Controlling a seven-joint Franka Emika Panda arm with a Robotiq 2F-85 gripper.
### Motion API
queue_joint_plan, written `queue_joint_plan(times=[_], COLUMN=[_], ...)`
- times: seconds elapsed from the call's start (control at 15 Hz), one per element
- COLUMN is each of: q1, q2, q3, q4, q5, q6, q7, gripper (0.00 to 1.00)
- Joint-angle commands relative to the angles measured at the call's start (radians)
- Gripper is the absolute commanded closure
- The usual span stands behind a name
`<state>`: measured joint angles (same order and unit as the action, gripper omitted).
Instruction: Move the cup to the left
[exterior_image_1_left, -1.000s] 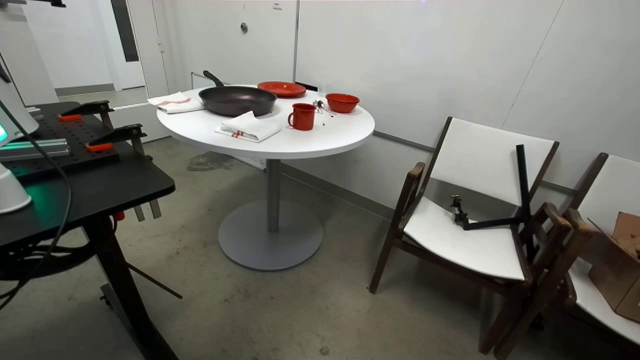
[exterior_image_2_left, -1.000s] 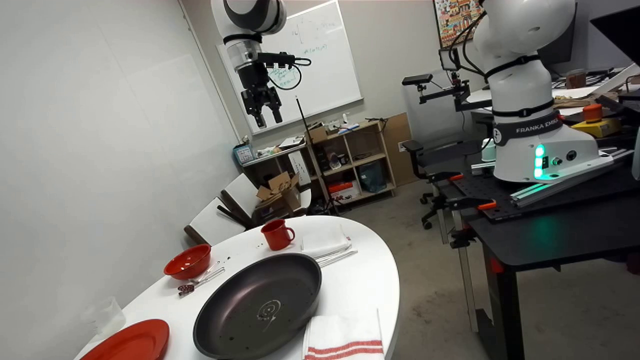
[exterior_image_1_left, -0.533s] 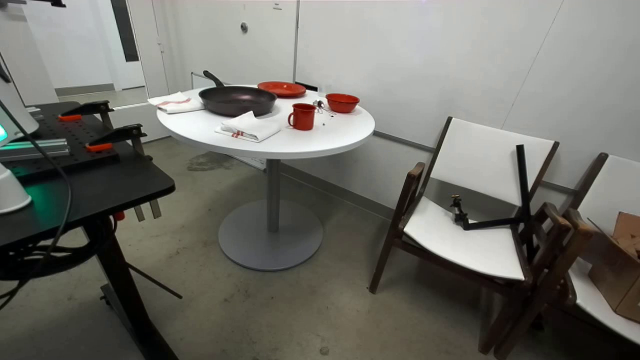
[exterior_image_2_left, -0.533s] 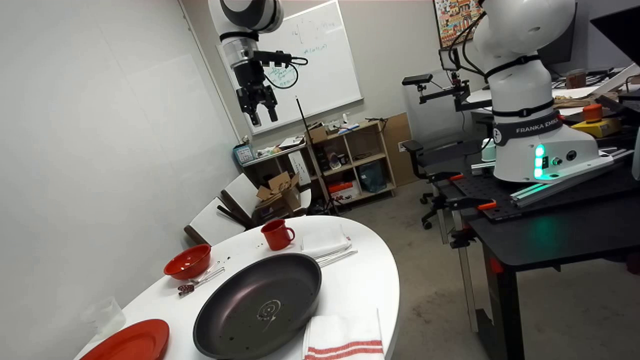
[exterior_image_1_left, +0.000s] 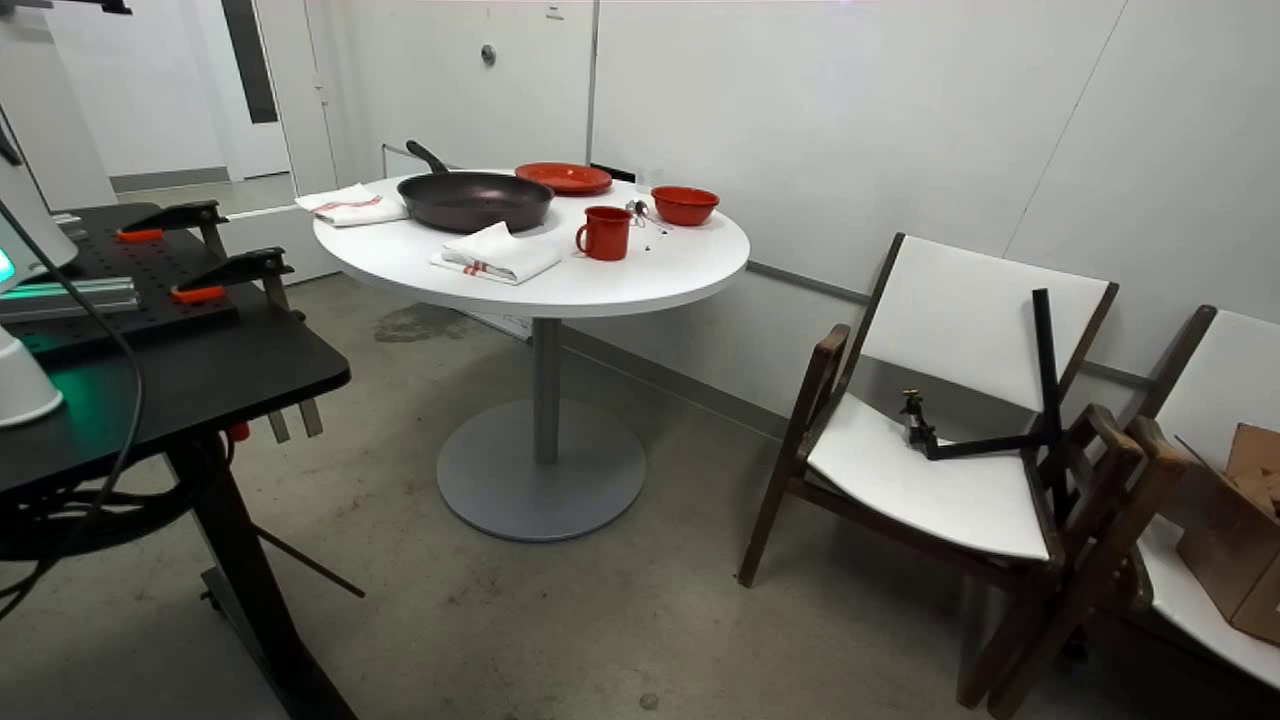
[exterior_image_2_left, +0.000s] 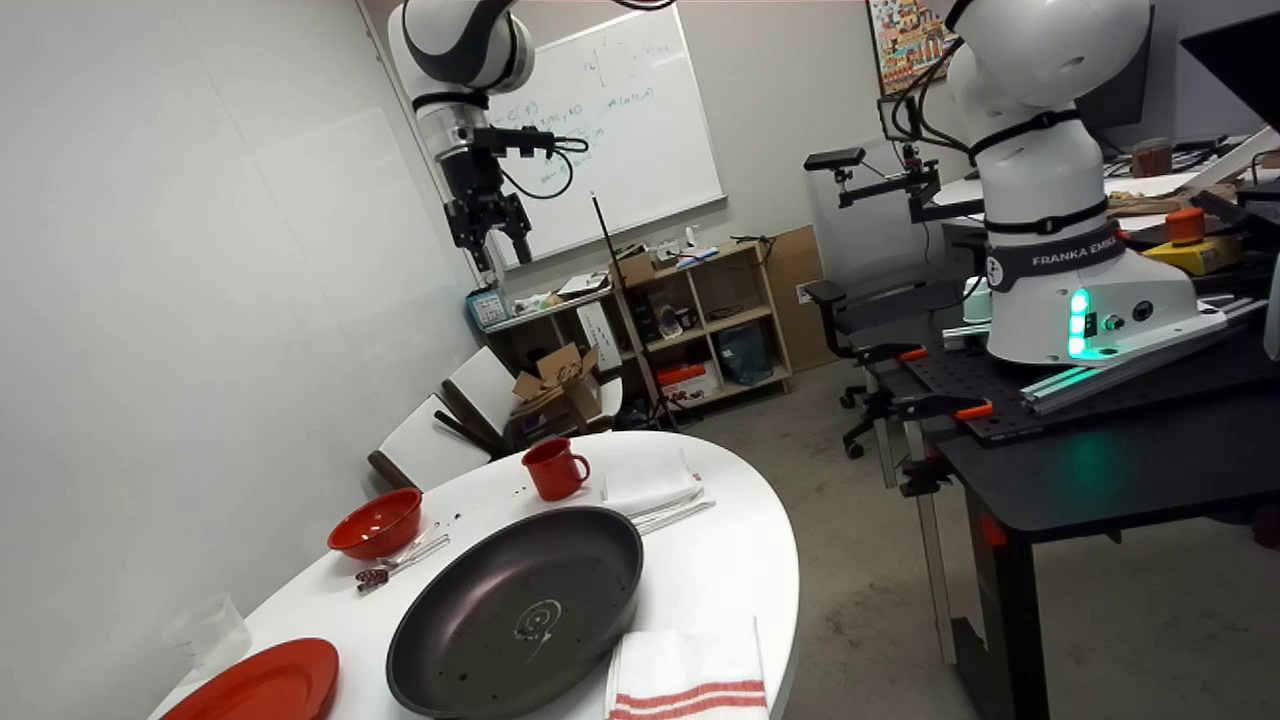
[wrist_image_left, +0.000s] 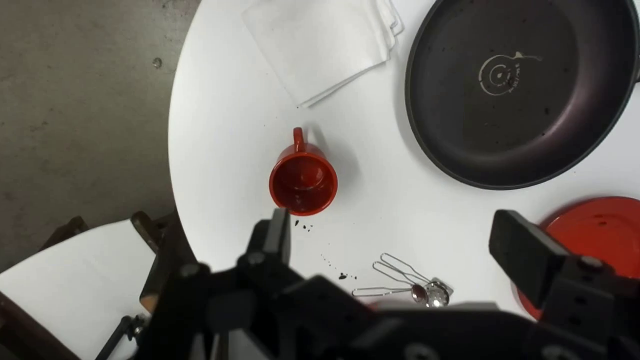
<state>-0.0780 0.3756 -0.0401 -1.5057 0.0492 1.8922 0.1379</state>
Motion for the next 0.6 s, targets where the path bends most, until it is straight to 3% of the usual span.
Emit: queue_joint_plan(times=[0.0,0.53], q1=[-0.011,-0.042], q2=[0.136,0.364], q3=[-0.004,-0.002], q4=[0.179,0.42], q5=[0.033,0.057], q6=[-0.117,-0.194], q7=[-0.011,0.0], gripper=[0.0,0.0])
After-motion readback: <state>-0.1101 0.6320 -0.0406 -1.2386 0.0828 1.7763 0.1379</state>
